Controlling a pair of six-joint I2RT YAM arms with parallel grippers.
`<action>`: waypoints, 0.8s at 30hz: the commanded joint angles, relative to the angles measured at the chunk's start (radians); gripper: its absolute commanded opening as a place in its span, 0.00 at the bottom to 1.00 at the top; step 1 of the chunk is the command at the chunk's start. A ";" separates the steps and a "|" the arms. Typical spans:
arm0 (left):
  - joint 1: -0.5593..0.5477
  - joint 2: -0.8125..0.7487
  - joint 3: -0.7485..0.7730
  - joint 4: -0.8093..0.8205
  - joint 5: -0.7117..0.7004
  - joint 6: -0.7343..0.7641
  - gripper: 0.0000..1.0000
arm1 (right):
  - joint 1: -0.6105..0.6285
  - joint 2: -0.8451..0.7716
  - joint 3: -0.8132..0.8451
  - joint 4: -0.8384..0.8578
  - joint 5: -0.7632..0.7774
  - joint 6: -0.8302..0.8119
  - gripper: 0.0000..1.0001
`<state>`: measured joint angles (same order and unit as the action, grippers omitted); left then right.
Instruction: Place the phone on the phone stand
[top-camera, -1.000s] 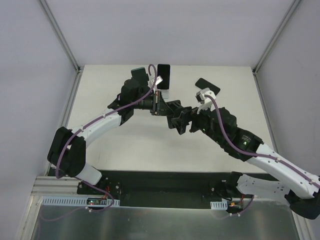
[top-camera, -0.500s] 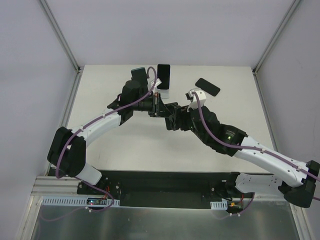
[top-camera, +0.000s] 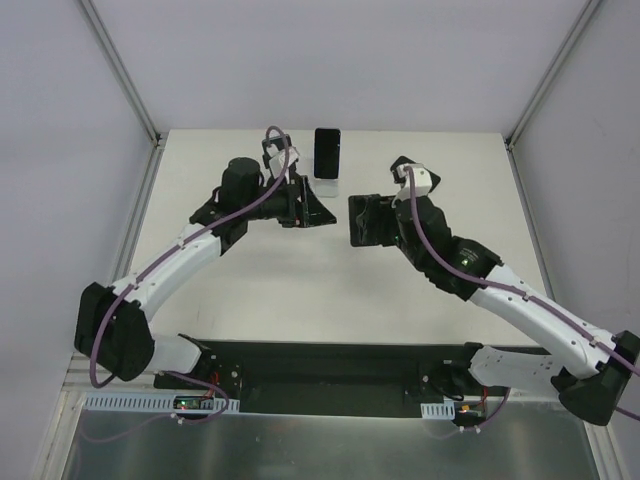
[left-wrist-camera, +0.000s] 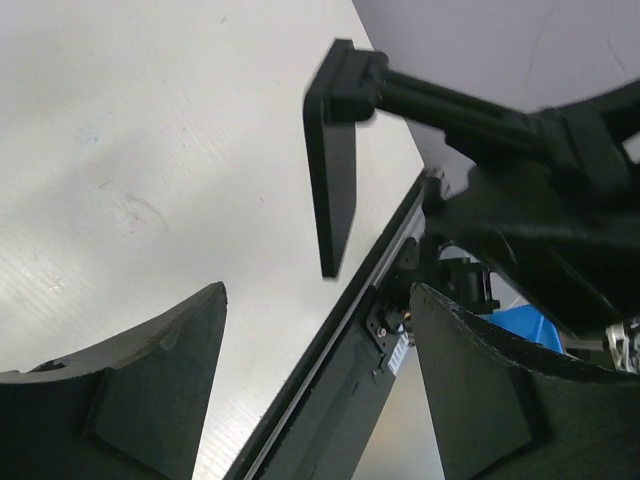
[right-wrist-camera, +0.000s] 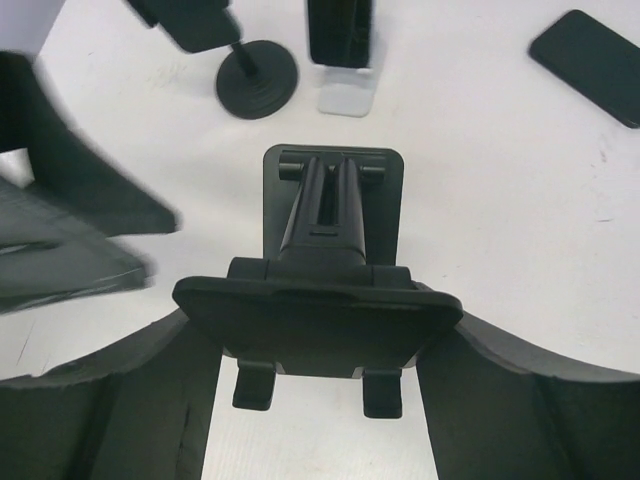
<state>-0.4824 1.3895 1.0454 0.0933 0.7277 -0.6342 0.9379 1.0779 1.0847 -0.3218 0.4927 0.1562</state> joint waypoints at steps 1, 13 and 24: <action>0.031 -0.158 0.041 -0.087 -0.152 -0.036 0.72 | -0.156 0.017 0.044 0.043 -0.111 -0.004 0.01; 0.062 -0.454 -0.008 -0.121 -0.519 0.378 0.83 | -0.476 0.512 0.385 0.158 -0.301 -0.112 0.01; 0.059 -0.501 -0.065 -0.144 -0.543 0.481 0.82 | -0.498 1.013 0.840 0.122 -0.309 -0.150 0.01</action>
<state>-0.4240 0.9089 0.9714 -0.0612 0.2222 -0.2256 0.4339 2.0315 1.7996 -0.2180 0.1883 0.0315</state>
